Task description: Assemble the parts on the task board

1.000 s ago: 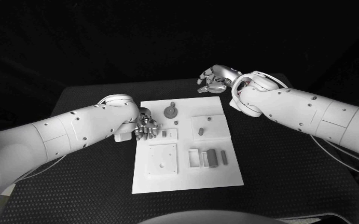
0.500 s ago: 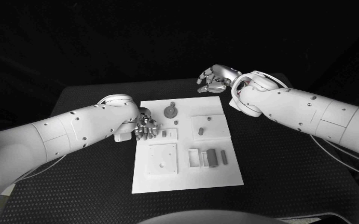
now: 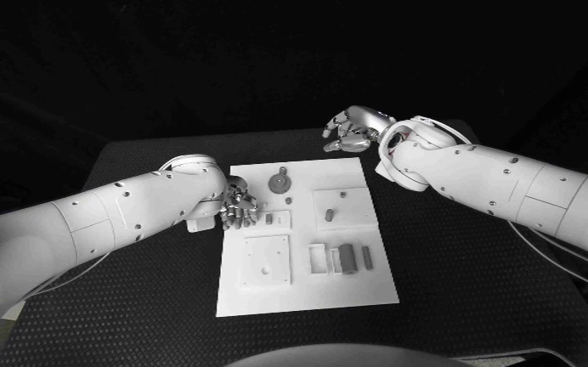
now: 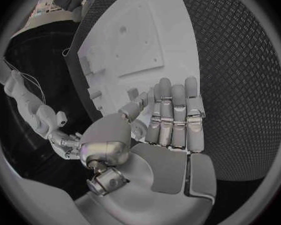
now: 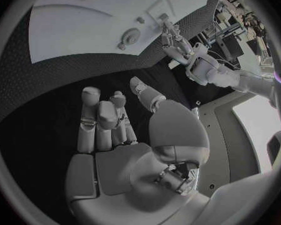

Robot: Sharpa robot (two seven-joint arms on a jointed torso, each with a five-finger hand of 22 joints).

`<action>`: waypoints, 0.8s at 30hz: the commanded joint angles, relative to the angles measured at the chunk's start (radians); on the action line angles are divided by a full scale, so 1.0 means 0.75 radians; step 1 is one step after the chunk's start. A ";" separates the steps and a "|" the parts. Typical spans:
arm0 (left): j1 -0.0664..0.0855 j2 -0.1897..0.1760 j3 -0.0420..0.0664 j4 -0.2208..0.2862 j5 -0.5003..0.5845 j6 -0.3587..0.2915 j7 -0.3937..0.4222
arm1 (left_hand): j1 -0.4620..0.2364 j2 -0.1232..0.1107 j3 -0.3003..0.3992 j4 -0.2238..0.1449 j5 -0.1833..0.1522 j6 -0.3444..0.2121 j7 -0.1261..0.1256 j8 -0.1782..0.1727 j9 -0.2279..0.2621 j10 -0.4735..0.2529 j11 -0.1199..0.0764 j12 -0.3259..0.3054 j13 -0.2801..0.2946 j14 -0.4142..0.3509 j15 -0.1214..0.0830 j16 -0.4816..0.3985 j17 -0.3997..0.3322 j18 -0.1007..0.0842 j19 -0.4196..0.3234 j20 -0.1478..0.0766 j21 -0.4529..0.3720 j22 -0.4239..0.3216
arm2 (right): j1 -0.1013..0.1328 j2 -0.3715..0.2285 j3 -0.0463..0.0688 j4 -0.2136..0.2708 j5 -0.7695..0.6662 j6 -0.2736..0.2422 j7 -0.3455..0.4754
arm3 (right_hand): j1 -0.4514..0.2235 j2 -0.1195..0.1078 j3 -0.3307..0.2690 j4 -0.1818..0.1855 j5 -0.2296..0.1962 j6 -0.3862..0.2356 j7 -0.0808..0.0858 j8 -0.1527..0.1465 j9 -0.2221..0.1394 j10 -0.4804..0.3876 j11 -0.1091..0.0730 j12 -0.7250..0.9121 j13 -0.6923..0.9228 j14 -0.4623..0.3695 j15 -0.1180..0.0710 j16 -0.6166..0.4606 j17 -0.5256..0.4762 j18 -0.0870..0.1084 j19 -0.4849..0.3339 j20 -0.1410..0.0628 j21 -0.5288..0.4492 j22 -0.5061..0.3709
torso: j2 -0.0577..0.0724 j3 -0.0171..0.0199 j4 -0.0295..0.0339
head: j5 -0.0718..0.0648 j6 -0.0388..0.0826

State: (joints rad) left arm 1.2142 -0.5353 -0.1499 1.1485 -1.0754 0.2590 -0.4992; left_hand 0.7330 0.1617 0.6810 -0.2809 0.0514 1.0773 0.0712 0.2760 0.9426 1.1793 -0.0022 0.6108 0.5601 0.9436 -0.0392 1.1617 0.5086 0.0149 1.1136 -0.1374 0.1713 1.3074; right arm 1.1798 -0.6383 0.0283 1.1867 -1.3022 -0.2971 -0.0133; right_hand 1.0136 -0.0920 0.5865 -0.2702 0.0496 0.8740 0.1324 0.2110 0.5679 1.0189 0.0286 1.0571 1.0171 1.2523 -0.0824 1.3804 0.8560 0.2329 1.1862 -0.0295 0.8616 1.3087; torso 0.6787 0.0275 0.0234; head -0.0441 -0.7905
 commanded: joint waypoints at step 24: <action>-0.007 -0.001 -0.005 -0.005 0.013 0.062 0.002 | 0.018 0.010 0.012 -0.002 0.005 0.012 -0.003 0.005 0.004 0.005 -0.009 0.007 0.002 0.013 -0.003 0.008 -0.003 -0.004 0.010 -0.003 0.012 0.033 | -0.001 0.003 0.000 -0.002 -0.003 0.016 0.007 | -0.017 -0.001 0.000 0.011 0.001 0.009 0.017 -0.002 -0.002 -0.001 0.004 0.005 -0.002 0.003 0.004 -0.008 0.001 0.039 0.004 -0.009 -0.008 0.022 | 0.000 0.0003 0.0005 | -0.002 -0.004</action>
State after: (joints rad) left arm 1.2143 -0.5358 -0.1498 1.1464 -1.0664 0.2762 -0.4946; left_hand 0.7343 0.1605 0.6855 -0.2825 0.0491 1.0806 0.0679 0.2755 0.9451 1.1846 -0.0038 0.6108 0.5608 0.9472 -0.0428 1.1616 0.5077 0.0148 1.1135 -0.1373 0.1752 1.3079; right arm 1.1795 -0.6371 0.0282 1.1851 -1.3022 -0.2961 -0.0133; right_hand 1.0136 -0.0920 0.5865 -0.2703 0.0496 0.8754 0.1309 0.2110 0.5680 1.0189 0.0286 1.0570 1.0165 1.2523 -0.0824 1.3804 0.8560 0.2329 1.1862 -0.0295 0.8616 1.3087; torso 0.6787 0.0275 0.0234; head -0.0454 -0.7937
